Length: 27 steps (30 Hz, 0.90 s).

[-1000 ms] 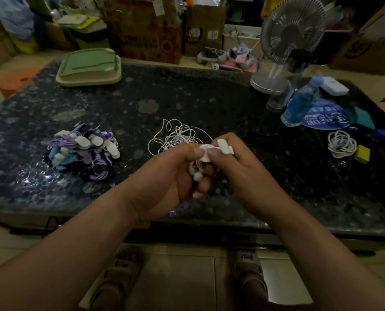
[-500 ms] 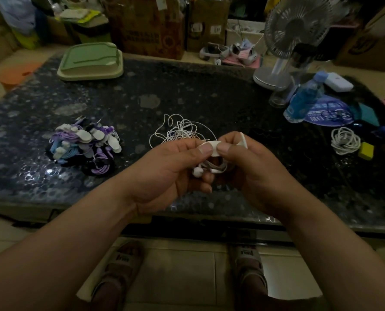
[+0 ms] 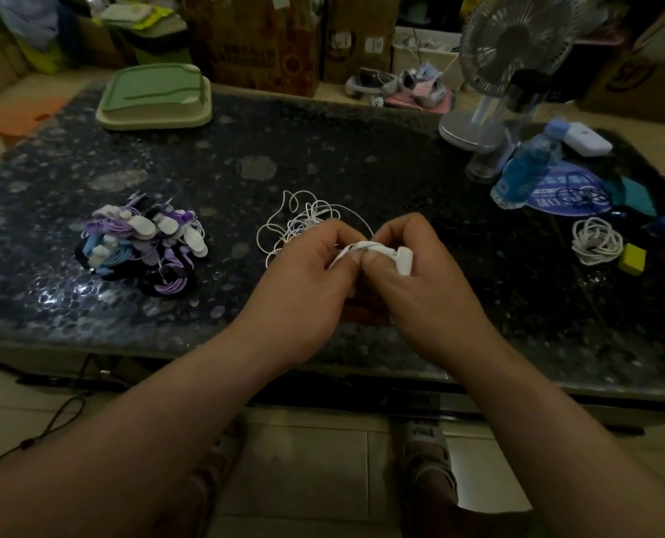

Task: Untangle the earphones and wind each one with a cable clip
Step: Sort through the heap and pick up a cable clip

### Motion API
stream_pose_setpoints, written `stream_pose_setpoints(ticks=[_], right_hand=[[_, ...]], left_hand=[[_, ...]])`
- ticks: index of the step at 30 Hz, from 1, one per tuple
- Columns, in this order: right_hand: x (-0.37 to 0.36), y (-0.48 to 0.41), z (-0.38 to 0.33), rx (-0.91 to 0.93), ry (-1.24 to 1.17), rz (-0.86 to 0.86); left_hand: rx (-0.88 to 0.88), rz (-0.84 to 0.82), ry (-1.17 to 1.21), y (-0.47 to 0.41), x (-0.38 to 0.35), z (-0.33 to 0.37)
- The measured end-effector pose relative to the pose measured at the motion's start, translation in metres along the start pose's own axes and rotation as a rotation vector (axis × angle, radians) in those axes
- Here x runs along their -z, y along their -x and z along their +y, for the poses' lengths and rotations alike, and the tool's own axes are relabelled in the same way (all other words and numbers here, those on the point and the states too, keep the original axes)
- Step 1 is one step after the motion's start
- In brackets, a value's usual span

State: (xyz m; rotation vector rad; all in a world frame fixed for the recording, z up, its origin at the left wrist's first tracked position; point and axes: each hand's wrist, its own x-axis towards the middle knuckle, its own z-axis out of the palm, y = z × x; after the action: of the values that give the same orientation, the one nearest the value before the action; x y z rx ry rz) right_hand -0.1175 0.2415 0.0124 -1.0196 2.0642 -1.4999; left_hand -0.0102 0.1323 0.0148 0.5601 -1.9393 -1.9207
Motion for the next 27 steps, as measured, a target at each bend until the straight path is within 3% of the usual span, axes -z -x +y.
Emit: stream_pose_setpoints(ticks=[6,11,15,19,23,27], right_hand=[[-0.01,-0.002,0.006,0.023,0.022,0.018],[-0.008,-0.009,0.01,-0.128,-0.054,-0.009],[-0.01,-0.013,0.016,-0.285,-0.22,-0.055],[-0.018,-0.017,0.02,-0.318,-0.277,0.027],[-0.025,-0.02,0.018,-0.328,-0.443,0.024],[-0.028,-0.017,0.014,-0.444,-0.578,-0.063]], left_hand=[[-0.035,0.073,-0.058,-0.003,0.0,-0.005],[-0.003,0.014,-0.073,-0.001,-0.004,-0.013],[0.016,-0.003,-0.058,-0.003,-0.01,-0.022],[0.039,0.045,0.046,-0.001,-0.02,-0.021],[-0.064,0.081,-0.057,-0.004,-0.023,-0.03],[-0.047,0.007,-0.132,-0.008,-0.02,-0.038]])
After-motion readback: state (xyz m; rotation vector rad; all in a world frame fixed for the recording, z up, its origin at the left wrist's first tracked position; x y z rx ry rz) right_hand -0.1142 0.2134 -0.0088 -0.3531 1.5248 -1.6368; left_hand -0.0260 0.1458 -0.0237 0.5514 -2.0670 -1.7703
